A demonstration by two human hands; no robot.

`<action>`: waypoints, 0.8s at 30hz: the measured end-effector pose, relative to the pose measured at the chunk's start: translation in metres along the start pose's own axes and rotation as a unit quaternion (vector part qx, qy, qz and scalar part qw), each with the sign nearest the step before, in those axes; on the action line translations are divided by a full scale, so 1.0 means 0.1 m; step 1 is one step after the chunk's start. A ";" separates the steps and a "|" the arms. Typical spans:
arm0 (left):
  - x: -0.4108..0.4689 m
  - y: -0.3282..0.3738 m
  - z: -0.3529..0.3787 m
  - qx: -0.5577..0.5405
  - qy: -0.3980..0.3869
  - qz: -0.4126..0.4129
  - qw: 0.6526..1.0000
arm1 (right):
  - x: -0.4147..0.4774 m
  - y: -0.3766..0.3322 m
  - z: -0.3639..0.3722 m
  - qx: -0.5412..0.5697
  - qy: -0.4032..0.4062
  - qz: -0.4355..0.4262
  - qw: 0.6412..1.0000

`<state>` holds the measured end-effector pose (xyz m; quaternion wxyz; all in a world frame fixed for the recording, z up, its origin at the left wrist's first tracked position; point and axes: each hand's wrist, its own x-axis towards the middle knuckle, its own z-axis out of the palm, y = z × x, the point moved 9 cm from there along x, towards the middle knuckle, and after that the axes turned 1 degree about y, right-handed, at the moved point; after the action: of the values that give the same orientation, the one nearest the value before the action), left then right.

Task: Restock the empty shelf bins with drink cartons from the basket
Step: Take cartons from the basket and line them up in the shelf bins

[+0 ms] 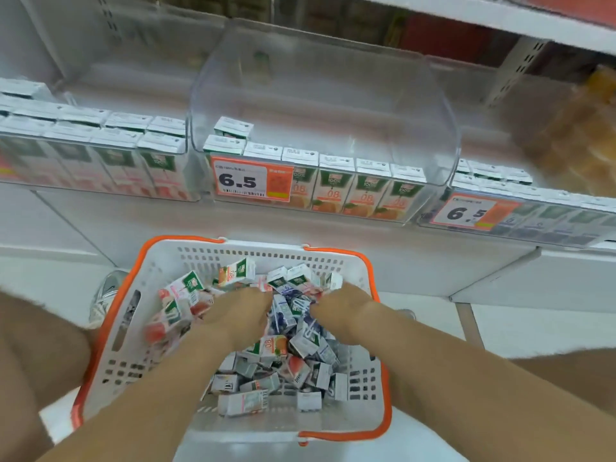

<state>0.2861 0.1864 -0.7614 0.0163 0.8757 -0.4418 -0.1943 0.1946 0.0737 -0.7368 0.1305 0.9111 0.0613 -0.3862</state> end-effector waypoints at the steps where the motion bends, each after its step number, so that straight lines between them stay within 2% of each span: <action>1: 0.04 0.01 0.10 -0.004 -0.012 0.002 1.000 | 0.07 -0.05 0.08 -0.002 -0.003 -0.009 1.000; 5: 0.27 0.05 0.21 -0.003 -0.003 0.000 1.000 | 0.37 -0.18 0.25 0.036 -0.006 -0.026 0.999; 8: 0.46 0.06 0.17 -0.015 0.033 -0.007 0.999 | 0.53 -0.28 0.43 0.117 -0.053 -0.014 0.992; 14: 0.72 0.10 0.38 -0.172 -0.002 -0.024 0.985 | 0.62 -0.52 0.62 0.216 -0.113 0.010 0.970; 18: 0.81 -0.01 0.52 -0.208 0.022 -0.034 0.977 | 0.70 -0.39 0.75 0.283 -0.073 0.056 0.955; 21: 0.87 -0.02 0.55 -0.160 0.037 -0.042 0.986 | 0.72 -0.29 0.81 0.302 -0.035 0.077 0.950; 24: 0.87 0.01 0.46 -0.092 0.083 -0.040 0.991 | 0.71 -0.19 0.75 0.264 0.018 0.093 0.960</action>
<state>0.3150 0.1245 -0.8323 0.1258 0.9003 -0.3839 -0.1618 0.1887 0.0710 -0.8413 -0.0806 0.9216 -0.1254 -0.3583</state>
